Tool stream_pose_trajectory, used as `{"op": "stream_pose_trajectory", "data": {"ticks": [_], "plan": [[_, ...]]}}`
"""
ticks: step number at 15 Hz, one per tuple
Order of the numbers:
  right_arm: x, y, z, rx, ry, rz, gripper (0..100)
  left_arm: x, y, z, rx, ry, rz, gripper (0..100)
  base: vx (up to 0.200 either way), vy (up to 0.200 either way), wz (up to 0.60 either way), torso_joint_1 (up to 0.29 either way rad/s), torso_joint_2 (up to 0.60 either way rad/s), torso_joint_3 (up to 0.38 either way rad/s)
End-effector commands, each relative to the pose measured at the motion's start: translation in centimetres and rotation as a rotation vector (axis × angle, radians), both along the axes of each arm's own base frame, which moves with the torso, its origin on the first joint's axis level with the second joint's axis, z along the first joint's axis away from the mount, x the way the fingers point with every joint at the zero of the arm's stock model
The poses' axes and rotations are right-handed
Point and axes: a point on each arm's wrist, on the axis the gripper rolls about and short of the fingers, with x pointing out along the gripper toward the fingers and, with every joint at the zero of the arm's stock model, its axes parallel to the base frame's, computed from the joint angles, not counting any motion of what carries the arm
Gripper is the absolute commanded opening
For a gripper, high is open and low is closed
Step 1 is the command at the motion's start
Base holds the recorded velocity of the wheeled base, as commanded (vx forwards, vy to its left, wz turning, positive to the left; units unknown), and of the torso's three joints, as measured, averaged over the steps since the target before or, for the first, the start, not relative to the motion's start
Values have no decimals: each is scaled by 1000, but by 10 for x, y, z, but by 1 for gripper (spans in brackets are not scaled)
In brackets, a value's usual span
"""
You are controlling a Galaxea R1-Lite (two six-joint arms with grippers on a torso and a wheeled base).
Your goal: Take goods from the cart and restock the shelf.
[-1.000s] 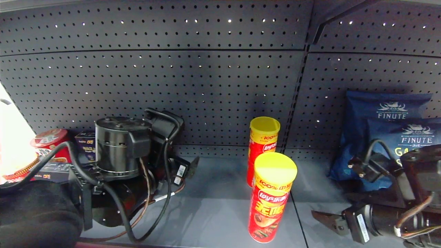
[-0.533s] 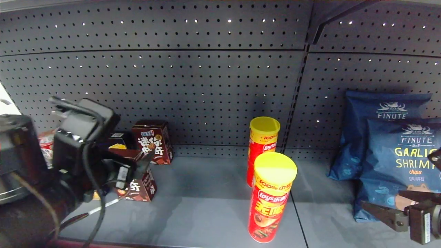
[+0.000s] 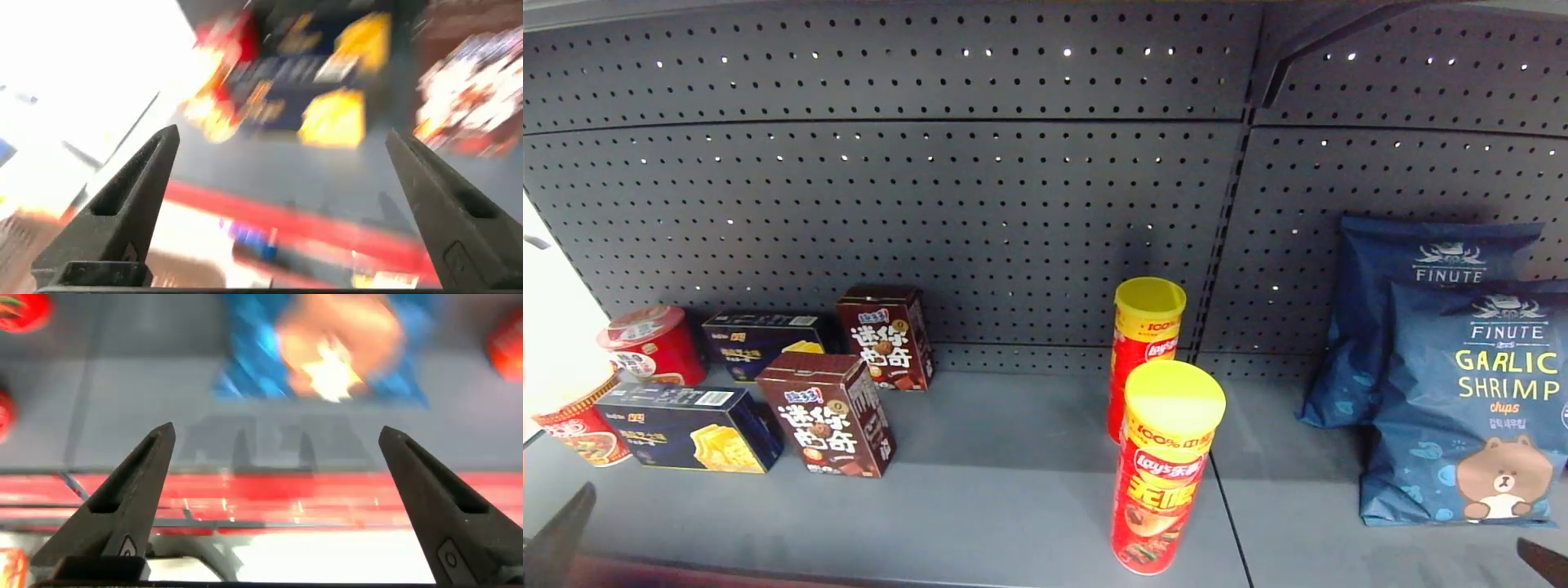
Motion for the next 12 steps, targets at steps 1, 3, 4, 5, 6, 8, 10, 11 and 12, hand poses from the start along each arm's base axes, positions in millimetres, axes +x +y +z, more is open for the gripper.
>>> {"op": "stream_pose_trajectory", "data": {"ticks": [1, 3, 4, 5, 6, 8, 10, 11, 12], "plan": [[-46, -8, -16, -1, -98, -162, 100, -47, 6, -16, -17, -55, 110, 100, 0, 0, 0, 0, 0, 0], [-73, -8, -39, 1, -191, -195, 100, -70, 5, -44, -23, -20, 84, 100, 0, 0, 0, 0, 0, 0], [-78, -8, -44, -1, -222, -194, 100, -73, 5, -50, -29, -33, 49, 100, 0, 0, 0, 0, 0, 0], [-91, -7, -62, -14, -292, -166, 100, -82, 5, -66, -49, -84, -72, 100, 0, 0, 0, 0, 0, 0], [-92, -8, -76, -32, -310, -105, 100, -82, 5, -79, -67, -88, -85, 100, 0, 0, 0, 0, 0, 0], [-89, -6, -76, -54, -340, -32, 100, -81, 3, -82, -103, -72, -160, 100, 0, 0, 0, 0, 0, 0], [-82, -3, -80, -33, -409, 122, 100, -79, 0, -84, -154, -78, -289, 100, 0, 0, 0, 0, 0, 0], [-77, -2, -82, -27, -474, 149, 100, -78, -4, -85, -244, -99, -434, 100, 0, 0, 0, 0, 0, 0], [-76, -2, -82, -25, -501, 144, 100, -76, -5, -87, -265, -125, -499, 100, 0, 0, 0, 0, 0, 0]]}}
